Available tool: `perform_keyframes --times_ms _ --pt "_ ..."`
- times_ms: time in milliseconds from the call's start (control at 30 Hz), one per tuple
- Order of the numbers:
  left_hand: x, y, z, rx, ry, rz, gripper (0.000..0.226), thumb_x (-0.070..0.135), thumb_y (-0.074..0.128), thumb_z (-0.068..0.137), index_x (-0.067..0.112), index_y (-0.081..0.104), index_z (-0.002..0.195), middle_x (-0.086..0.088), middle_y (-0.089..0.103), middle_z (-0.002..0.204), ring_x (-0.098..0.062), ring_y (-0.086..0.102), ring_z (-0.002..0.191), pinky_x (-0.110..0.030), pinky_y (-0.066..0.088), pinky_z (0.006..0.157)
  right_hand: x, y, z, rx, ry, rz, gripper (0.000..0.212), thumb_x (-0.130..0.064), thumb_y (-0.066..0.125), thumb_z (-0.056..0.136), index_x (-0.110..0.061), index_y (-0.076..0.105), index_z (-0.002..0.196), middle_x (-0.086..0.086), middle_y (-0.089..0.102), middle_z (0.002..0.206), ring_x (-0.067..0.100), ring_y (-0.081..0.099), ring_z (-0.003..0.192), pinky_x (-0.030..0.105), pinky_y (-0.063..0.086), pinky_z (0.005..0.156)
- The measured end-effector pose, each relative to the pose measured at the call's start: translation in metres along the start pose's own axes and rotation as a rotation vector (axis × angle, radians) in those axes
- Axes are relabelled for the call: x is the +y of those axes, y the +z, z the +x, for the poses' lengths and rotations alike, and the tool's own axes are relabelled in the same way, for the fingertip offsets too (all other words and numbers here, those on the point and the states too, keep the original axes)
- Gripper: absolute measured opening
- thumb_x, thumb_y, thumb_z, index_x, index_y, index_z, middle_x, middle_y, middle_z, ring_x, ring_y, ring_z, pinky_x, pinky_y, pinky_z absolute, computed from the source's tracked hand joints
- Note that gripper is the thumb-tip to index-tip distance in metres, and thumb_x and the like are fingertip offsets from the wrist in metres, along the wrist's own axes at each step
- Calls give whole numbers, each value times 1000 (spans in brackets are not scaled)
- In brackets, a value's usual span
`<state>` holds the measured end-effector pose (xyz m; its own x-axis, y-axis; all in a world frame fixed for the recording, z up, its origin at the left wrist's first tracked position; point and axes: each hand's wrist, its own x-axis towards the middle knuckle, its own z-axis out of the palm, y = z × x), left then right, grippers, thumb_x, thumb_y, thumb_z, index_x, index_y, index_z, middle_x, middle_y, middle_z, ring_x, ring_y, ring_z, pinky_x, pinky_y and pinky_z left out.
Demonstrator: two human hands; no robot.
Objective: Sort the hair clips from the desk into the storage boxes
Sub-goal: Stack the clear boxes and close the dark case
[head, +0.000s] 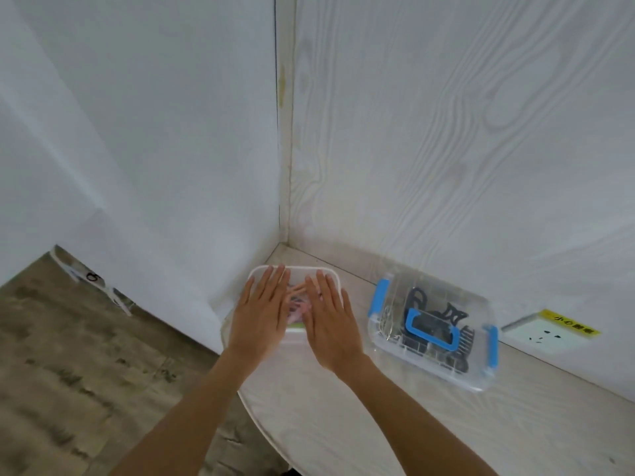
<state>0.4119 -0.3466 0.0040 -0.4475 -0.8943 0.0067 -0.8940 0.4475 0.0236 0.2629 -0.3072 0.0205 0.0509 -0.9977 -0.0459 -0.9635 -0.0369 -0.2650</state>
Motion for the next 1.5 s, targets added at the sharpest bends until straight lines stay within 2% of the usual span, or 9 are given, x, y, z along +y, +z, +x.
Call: perform_keyframes --times_ms 200,367,467,533,633,767,1033,1200,1500 --pt "2 0 -2 80 -7 -13 60 35 32 90 5 31 142 -15 39 146 -30 38 135 -42 16 115 -1 -1 0 -4 16 -13 57 -38 1 100 -16 28 145 9 33 151 26 29 139 44 33 109" --pt "1 -6 -1 25 27 -55 63 37 40 87 6 29 141 -16 40 145 -32 40 133 -47 33 110 -1 -3 3 -76 31 -29 58 -40 1 99 -15 28 145 11 33 150 27 30 139 43 39 106" --pt "-7 -12 7 -117 34 -107 64 45 23 94 3 27 142 -14 31 148 -32 39 134 -41 16 115 4 -9 7 -125 -47 14 71 -51 -12 91 -14 7 149 11 6 157 27 1 143 45 28 114" --pt "-18 -19 19 -183 58 -237 93 70 -4 81 5 3 147 -2 -5 152 -23 9 145 -30 -9 114 11 -16 12 -280 -98 13 72 -57 -6 88 -15 -12 147 8 -22 153 25 -23 140 48 8 119" --pt "-25 -30 27 -503 95 -284 107 72 41 77 14 -19 145 6 -30 147 -14 -25 139 -33 -15 113 13 -33 18 -471 -121 -101 76 -51 26 96 -17 -21 145 7 -31 151 24 -26 141 51 -7 115" --pt "-28 -30 22 -442 199 -82 117 56 59 80 11 -32 139 -6 -37 145 -27 -27 140 -38 -15 113 15 -36 26 -554 -168 -196 92 -58 37 90 -16 -26 143 10 -35 149 27 -29 139 54 -8 113" --pt "-25 -16 11 -123 276 113 131 71 78 35 -1 31 134 -22 56 129 -38 55 117 -47 45 92 20 -23 15 -327 -290 -479 87 -57 27 93 -8 -28 138 20 -25 151 36 -20 141 49 -9 114" --pt "-28 -7 10 -125 243 -20 150 65 81 37 3 -1 147 -22 55 130 -39 55 116 -52 47 90 17 -26 15 -349 -283 -537 83 -56 25 94 -6 -32 129 23 -20 152 39 -17 141 51 -6 114" --pt "-21 -14 -1 -126 74 -88 152 68 80 34 12 -2 149 -21 51 134 -40 54 117 -54 25 107 14 -32 12 -431 -205 -318 88 -52 38 93 -13 -21 144 13 -38 143 31 -32 134 58 -3 114"
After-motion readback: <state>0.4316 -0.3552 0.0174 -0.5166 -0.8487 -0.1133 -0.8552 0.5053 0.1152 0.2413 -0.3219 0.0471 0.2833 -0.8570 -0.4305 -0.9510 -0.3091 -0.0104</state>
